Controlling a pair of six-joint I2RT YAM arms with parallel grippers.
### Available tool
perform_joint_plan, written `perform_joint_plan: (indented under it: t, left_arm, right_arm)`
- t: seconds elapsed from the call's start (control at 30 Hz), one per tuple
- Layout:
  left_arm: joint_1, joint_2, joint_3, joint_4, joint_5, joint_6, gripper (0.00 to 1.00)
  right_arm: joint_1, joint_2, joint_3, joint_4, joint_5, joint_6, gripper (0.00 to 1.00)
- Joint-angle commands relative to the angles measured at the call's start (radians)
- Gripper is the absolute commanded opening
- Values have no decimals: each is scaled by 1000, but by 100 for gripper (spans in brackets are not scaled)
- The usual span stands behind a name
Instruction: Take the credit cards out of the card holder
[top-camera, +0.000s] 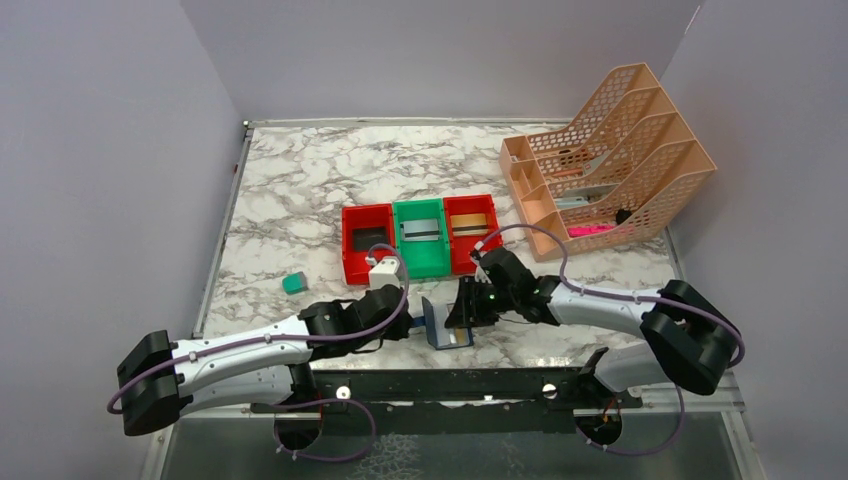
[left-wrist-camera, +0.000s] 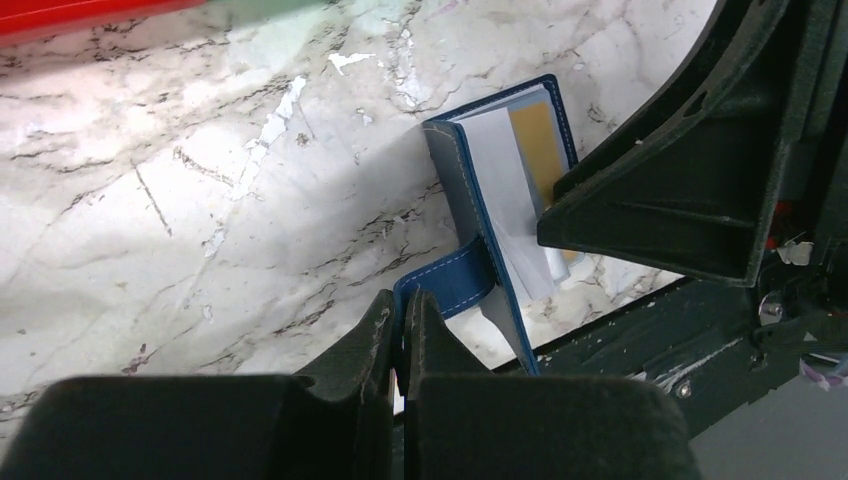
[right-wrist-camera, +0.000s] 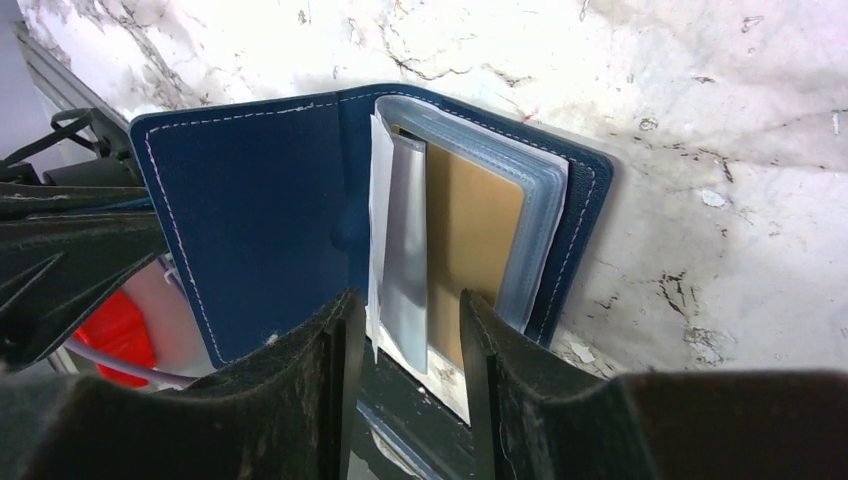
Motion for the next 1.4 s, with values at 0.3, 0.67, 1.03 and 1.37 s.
perform_joint_plan:
  t: [0.3, 0.67, 1.03, 1.37]
  left_arm:
    - [-2, 42, -34, -70, -67, -91, 0]
    - [-1, 56, -60, -72, -81, -112, 0]
    - [-1, 113, -61, -24, -53, -92, 0]
    - [-1, 129, -85, 53, -27, -89, 0]
  right_arm:
    - [6, 74, 2, 84, -70, 65, 45]
    - [6, 72, -13, 155, -108, 115, 42]
    - [6, 61, 14, 285, -237, 103, 43]
    - [40, 181, 72, 291, -259, 87, 42]
